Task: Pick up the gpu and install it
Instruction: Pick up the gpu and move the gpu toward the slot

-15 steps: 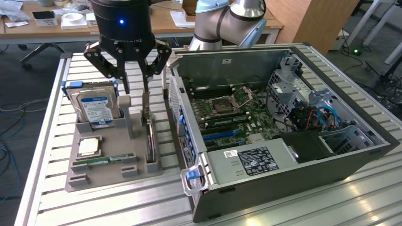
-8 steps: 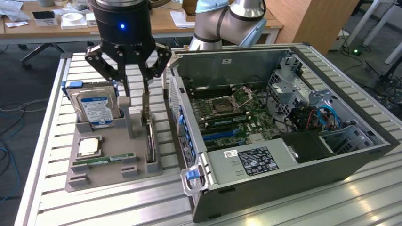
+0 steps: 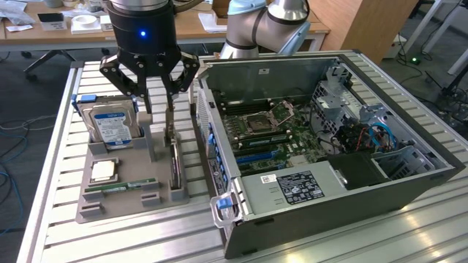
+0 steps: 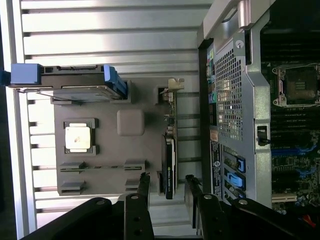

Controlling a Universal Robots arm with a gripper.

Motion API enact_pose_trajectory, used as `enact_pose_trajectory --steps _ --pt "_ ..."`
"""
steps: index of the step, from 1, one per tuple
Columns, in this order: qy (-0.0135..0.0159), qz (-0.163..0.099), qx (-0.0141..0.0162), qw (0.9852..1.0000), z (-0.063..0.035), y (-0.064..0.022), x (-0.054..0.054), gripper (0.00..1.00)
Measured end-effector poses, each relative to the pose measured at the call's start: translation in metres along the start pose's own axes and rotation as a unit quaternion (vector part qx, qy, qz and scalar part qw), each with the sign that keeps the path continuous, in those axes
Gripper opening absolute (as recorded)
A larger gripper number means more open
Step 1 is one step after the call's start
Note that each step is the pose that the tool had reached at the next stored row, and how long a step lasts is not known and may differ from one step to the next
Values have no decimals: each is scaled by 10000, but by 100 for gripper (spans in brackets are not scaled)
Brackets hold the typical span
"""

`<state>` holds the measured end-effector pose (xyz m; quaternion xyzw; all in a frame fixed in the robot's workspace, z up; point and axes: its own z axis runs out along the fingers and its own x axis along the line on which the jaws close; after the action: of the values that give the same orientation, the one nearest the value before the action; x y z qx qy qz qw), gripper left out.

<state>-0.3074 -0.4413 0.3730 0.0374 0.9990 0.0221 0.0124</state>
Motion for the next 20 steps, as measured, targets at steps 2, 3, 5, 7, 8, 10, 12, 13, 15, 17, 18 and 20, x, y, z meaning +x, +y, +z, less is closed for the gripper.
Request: enact_pose_trajectory --steps 2,3,5,7,8,10,12,13,15,17,18,20 --pt "-1 0 -1 10000 4 0 0 42" --pt "-2 0 -1 10000 10 0 0 42" --pt "0 0 0 10000 21 -1 0 42" --pt "-1 0 0 10000 33 -1 1 42" --pt "-1 0 -1 10000 39 -1 1 42" --pt "0 0 0 10000 49 -2 1 42" --pt "0 0 0 10000 52 -2 1 42" --pt "0 0 0 10000 52 -2 1 42" --pt "0 0 0 10000 53 -2 1 42" --pt "0 0 0 10000 54 -2 1 42" --pt "-1 0 0 10000 55 -2 1 42" --pt "-2 0 -2 10000 62 -2 1 42"
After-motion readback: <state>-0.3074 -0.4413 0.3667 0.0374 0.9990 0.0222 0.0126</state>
